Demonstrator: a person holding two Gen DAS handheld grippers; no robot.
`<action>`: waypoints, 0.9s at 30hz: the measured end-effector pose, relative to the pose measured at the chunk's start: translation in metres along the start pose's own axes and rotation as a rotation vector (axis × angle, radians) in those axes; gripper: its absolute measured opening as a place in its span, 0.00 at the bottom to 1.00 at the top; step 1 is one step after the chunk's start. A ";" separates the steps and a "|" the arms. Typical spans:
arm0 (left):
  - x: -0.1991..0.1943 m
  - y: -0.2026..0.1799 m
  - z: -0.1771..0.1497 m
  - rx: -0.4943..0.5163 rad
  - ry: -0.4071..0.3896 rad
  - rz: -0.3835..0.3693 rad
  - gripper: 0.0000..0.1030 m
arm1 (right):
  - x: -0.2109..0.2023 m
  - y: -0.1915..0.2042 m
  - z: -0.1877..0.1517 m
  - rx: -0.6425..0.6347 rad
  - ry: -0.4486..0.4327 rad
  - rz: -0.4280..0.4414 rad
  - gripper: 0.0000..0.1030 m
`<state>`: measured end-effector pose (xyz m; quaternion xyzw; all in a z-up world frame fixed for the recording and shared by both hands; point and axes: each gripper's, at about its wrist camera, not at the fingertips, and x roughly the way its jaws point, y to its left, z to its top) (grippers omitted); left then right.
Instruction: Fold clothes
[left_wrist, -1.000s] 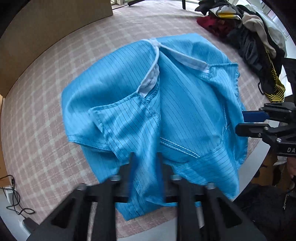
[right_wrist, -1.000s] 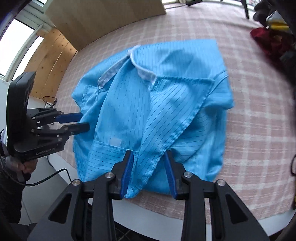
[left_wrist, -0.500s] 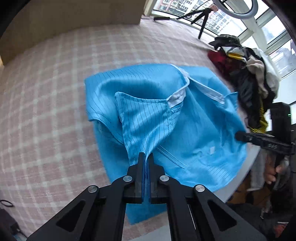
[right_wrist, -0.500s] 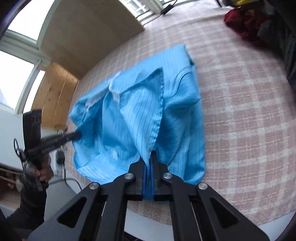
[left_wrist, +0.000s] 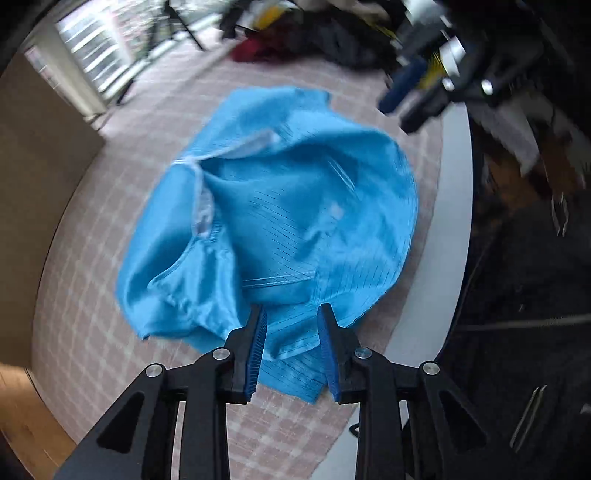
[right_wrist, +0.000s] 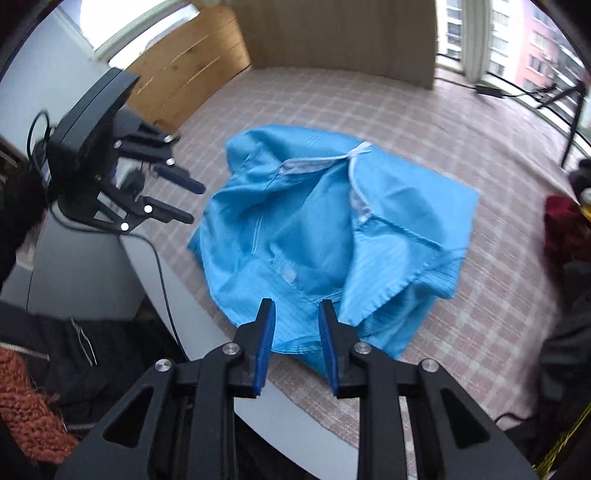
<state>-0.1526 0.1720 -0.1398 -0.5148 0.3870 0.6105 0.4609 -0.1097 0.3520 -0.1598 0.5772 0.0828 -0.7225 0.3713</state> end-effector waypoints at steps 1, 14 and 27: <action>0.008 -0.003 0.005 0.044 0.042 -0.001 0.27 | 0.004 -0.001 0.000 -0.013 0.021 0.004 0.24; 0.069 -0.010 0.030 0.331 0.306 -0.090 0.28 | 0.048 0.007 0.014 -0.194 0.193 0.073 0.29; 0.019 0.013 0.034 0.152 0.042 -0.018 0.01 | 0.053 0.017 0.024 -0.338 0.274 0.052 0.36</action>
